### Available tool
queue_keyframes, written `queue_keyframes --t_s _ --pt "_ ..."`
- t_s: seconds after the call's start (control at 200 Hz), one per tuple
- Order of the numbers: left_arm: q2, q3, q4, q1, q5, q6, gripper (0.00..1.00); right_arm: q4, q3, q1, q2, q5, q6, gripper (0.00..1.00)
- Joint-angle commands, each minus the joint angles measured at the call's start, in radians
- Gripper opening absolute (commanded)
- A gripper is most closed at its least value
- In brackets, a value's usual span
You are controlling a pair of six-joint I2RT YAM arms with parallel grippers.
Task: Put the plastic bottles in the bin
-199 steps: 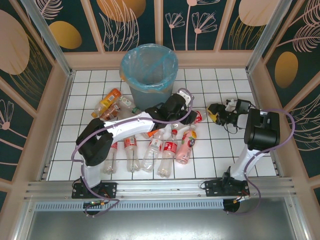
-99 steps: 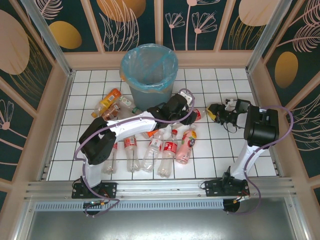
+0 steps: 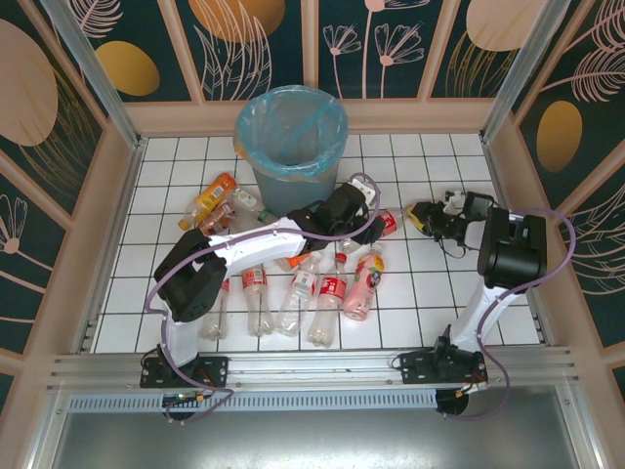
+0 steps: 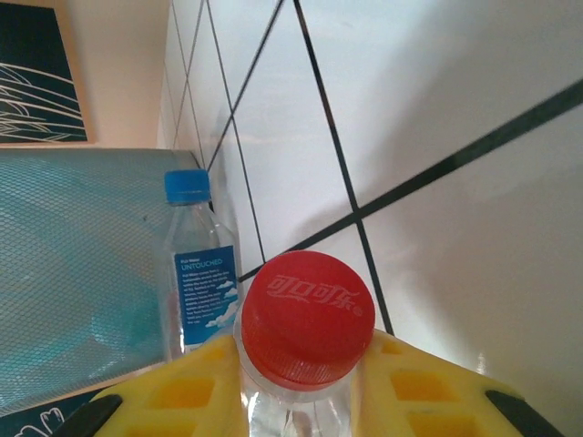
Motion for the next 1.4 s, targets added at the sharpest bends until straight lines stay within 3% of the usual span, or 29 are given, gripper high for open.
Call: queue_keyframes --t_s 0.0,0.15,0.5,0.866,1.191,1.396 --pt "-0.024 -0.003 0.007 0.002 -0.016 -0.02 0.71 0.021 -0.003 -0.013 -0.069 0.037 -0.01 0.25" --pt "-0.034 -0.015 0.014 0.001 -0.01 -0.031 0.71 0.001 -0.016 -0.016 -0.085 0.029 -0.012 0.25" --pt "-0.072 -0.028 0.033 0.001 -0.01 -0.031 0.71 -0.079 -0.038 -0.014 -0.283 0.115 -0.071 0.25" --pt "-0.108 -0.046 0.04 0.002 0.0 -0.037 0.71 -0.111 -0.072 -0.007 -0.465 0.101 -0.101 0.23" --pt "-0.26 -0.044 0.043 0.0 0.024 -0.025 0.71 -0.389 0.058 0.022 -0.683 0.329 -0.223 0.22" --pt "-0.359 -0.01 0.0 0.002 -0.047 0.049 0.74 -0.595 0.281 0.148 -0.722 0.518 -0.284 0.21"
